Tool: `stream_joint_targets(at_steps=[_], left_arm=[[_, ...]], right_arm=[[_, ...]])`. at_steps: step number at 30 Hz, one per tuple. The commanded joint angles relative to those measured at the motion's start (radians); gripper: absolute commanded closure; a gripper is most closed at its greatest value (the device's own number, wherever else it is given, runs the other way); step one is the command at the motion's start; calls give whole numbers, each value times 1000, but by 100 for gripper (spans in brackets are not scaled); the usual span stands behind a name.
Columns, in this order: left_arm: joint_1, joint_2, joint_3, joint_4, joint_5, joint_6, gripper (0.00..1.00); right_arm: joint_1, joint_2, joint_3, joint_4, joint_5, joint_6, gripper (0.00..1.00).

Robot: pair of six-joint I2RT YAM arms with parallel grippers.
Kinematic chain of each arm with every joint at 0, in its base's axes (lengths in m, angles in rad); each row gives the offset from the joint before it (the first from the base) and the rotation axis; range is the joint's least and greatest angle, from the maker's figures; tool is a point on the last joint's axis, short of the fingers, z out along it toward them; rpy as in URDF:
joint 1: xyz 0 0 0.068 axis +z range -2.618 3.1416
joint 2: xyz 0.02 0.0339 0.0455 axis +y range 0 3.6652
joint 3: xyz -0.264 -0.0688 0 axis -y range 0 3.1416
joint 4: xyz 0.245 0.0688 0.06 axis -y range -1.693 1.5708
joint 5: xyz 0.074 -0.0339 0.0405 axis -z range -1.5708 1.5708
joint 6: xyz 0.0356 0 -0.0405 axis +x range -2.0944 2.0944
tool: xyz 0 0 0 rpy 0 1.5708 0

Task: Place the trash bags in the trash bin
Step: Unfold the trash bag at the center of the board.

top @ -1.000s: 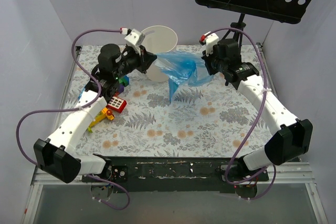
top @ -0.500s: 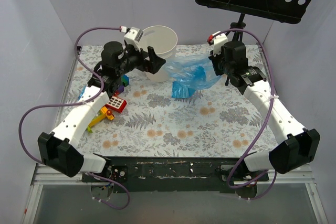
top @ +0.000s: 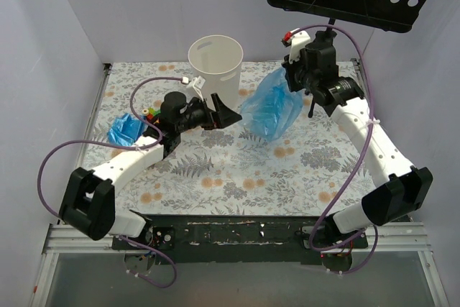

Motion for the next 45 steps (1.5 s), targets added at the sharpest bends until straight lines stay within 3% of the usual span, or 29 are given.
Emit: stream_joint_targets(at_steps=[1, 11, 14, 18, 21, 26, 35, 37, 39, 43, 45], left_arm=[[-33, 72, -54, 285, 23, -118, 2], [-85, 173, -76, 517, -50, -69, 2], [-108, 250, -28, 534, -136, -75, 2], [-123, 362, 27, 433, -375, -144, 2], [-123, 394, 66, 391, -449, -170, 2], [-123, 382, 101, 344, -440, -190, 2], [-163, 431, 115, 551, -164, -155, 2], [-169, 448, 135, 561, -127, -132, 9], [-168, 454, 141, 555, -109, -108, 26], [-155, 398, 132, 459, -118, -32, 94], [-137, 341, 132, 335, -118, -5, 100]], right_arm=[[-2, 38, 100, -33, -45, 19, 99], [-2, 107, 200, -57, -57, 36, 99], [-2, 113, 209, -66, -78, 46, 99], [-2, 106, 209, -74, -109, 48, 99], [-2, 92, 189, -79, -112, 48, 99], [0, 60, 145, -74, -108, 46, 99], [-2, 52, 131, -82, -161, 52, 99], [0, 52, 131, -80, -157, 48, 99], [-2, 52, 120, -77, -158, 43, 99], [-5, 27, 44, -71, -128, 5, 99], [-26, 6, -8, -74, -106, -21, 99]])
